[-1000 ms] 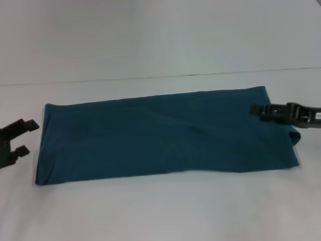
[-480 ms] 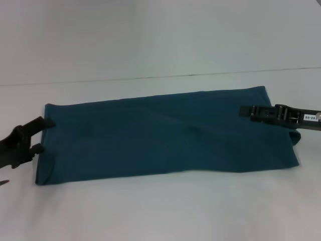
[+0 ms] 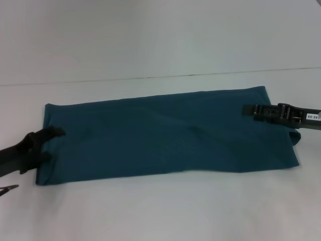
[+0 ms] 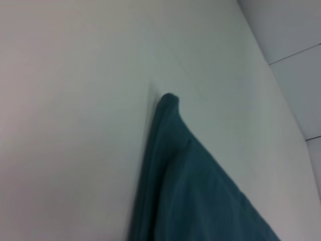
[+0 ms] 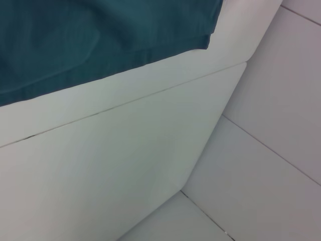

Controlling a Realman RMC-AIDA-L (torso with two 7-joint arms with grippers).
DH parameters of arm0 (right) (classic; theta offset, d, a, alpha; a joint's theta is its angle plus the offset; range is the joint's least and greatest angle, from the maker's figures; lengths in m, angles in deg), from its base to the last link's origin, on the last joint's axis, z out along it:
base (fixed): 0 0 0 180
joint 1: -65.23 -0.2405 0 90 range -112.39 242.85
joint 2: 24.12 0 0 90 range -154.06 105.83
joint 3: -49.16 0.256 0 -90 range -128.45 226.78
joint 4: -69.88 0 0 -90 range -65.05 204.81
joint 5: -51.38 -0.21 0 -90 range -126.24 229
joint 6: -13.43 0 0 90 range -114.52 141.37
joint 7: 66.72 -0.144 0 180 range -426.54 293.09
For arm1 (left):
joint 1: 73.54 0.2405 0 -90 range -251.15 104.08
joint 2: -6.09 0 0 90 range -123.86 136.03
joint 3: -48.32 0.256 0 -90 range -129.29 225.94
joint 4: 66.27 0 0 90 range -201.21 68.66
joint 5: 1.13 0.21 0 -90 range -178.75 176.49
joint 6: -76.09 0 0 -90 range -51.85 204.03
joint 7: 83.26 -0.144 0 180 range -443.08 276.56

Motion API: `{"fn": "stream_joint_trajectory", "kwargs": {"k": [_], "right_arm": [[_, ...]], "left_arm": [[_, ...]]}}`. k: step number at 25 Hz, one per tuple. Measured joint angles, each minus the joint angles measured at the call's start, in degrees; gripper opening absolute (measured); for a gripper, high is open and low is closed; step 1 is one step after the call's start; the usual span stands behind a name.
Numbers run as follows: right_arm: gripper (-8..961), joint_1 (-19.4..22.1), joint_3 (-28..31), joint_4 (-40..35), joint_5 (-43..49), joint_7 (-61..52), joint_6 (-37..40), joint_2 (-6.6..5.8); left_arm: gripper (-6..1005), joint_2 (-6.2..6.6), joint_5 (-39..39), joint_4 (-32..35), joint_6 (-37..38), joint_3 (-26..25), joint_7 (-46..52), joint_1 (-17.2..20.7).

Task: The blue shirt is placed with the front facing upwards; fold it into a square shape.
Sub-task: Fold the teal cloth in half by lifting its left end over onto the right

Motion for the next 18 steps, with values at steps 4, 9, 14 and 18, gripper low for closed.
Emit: {"fn": "stream_joint_trajectory", "kwargs": {"k": [4,9,14,18], "right_arm": [[704,0.0,0.0,0.0,0.0,-0.1,0.2,-0.03],[703,0.3,0.0,0.0,0.0,-0.1,0.3,-0.03],[703,0.5,0.0,0.0,-0.3,-0.1,0.4,-0.14],[703,0.5,0.0,0.0,-0.4,-0.1,0.5,-0.29]], "left_arm": [[937,0.2,1.8,-0.6,-0.2,0.0,0.1,-0.5],[936,0.31,2.6,-0.4,0.8,-0.1,0.2,-0.5],[931,0.58,2.6,2.1,3.0,-0.3,0.3,-0.2],[925,1.71,5.2,3.9,3.1,1.1,-0.1,-1.0]]}}
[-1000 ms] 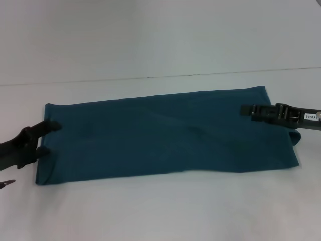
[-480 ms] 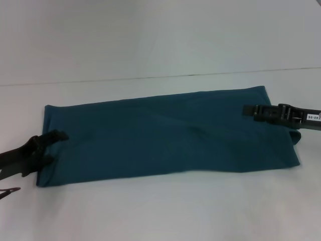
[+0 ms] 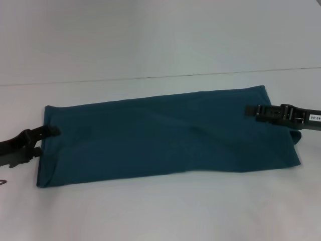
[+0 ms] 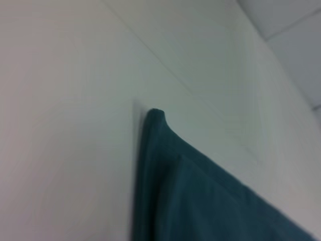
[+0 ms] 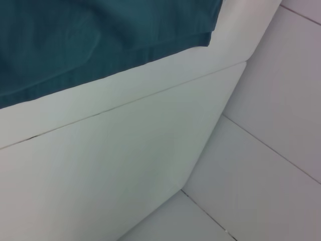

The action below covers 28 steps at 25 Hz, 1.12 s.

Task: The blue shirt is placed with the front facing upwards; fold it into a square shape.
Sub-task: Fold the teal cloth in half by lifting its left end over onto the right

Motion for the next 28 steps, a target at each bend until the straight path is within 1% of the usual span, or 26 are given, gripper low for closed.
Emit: {"fn": "stream_joint_trajectory", "kwargs": {"k": [4,7,13,17,28], "right_arm": [[704,0.0,0.0,0.0,0.0,0.0,-0.2,-0.09],[704,0.0,-0.1,0.0,0.0,0.1,-0.4,-0.09],[703,0.0,-0.1,0.0,0.1,0.1,-0.5,-0.09],[704,0.1,-0.1,0.0,0.1,0.1,-0.5,-0.09],[702,0.1,0.0,0.0,0.0,0.1,-0.6,-0.09]], "left_arm": [[919,0.26,4.5,1.8,-2.2,0.9,-0.9,-1.1],[915,0.22,5.0,1.6,-5.0,2.0,-0.9,-1.2],[906,-0.78,5.0,1.3,-9.2,5.0,-0.9,-1.6],[900,-0.86,5.1,1.3,-10.0,6.3,-0.8,-1.8],[883,-0.84,5.1,1.4,-10.6,6.5,-1.0,-1.9]]}}
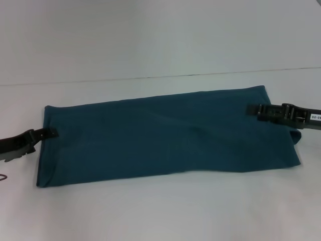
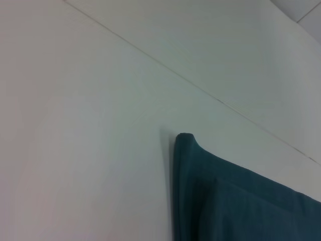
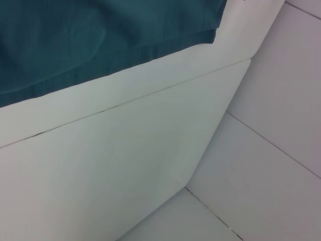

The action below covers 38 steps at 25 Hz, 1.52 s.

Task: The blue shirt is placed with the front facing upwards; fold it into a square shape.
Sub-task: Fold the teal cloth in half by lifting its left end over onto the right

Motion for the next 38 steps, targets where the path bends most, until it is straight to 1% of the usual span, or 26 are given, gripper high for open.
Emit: {"fn": "stream_joint_trajectory", "kwargs": {"k": [16,21,25,32,34,35,36,38], "right_arm": [[703,0.0,0.0,0.0,0.0,0.0,-0.1,0.0],[703,0.0,0.0,0.0,0.0,0.0,-0.1,0.0],[703,0.0,0.0,0.0,0.0,0.0,-0.1,0.0],[704,0.1,0.0,0.1,0.0,0.0,-0.1,0.0],[704,0.1,0.0,0.1,0.0,0.0,-0.1,0.0],[704,0.1,0.0,0.1,0.0,0.0,0.0,0.0],[704,0.1,0.0,0.1,0.0,0.0,0.1,-0.02],[704,0.2,0.0,0.1,0.0,0.0,0.2,-0.07]], "left_arm": [[859,0.0,2.0,0.0,0.0,0.0,0.4,0.0],[851,-0.26,2.0,0.0,0.5,0.0,0.5,-0.1],[845,-0.86,1.6,0.0,3.0,0.0,0.1,-0.7],[835,-1.03,1.4,0.0,8.4,0.4,0.5,-2.8],[832,-0.88,1.2,0.2,9.9,0.4,1.7,-3.3],[830,-0.36,1.3,0.0,10.6,0.8,3.2,-3.6],[829,-0.36,1.3,0.0,10.6,0.8,3.2,-3.6],[826,0.14,1.4,-0.5,10.9,1.0,4.1,-3.7]]}}
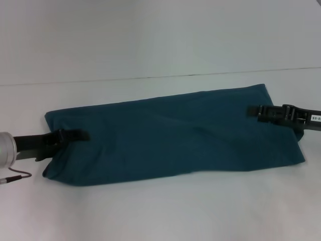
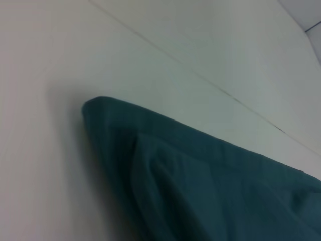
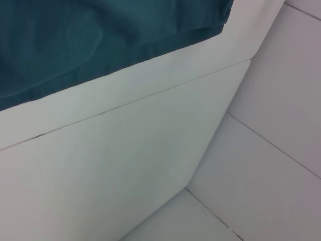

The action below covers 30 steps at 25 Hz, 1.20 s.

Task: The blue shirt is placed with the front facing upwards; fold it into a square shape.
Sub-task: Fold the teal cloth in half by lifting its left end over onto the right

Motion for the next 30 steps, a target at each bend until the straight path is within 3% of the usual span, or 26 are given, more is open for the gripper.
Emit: {"fn": "stream_joint_trajectory", "kwargs": {"k": [3,14,22,30], "right_arm": [[704,0.1,0.0,0.0,0.0,0.0,0.1,-0.02],[703,0.6,0.1,0.0,-0.1,0.0,0.3,-0.04],[703,0.7,0.1,0.0,-0.1,0.0,0.3,-0.11],[703,0.7,0.3,0.0,-0.1,-0.1,0.3,-0.11]], "left_arm": [[821,0.25,0.1,-0.3,0.1,0.2,0.5,0.1],[349,0.39,1.0,-0.9,0.0,0.5,0.8,0.1],[119,1.16,-5.2,-0.3,5.8,-0.2,-3.8,0.8],[90,1.68,-7.8,1.9,9.3,-2.3,-5.5,1.9]]}}
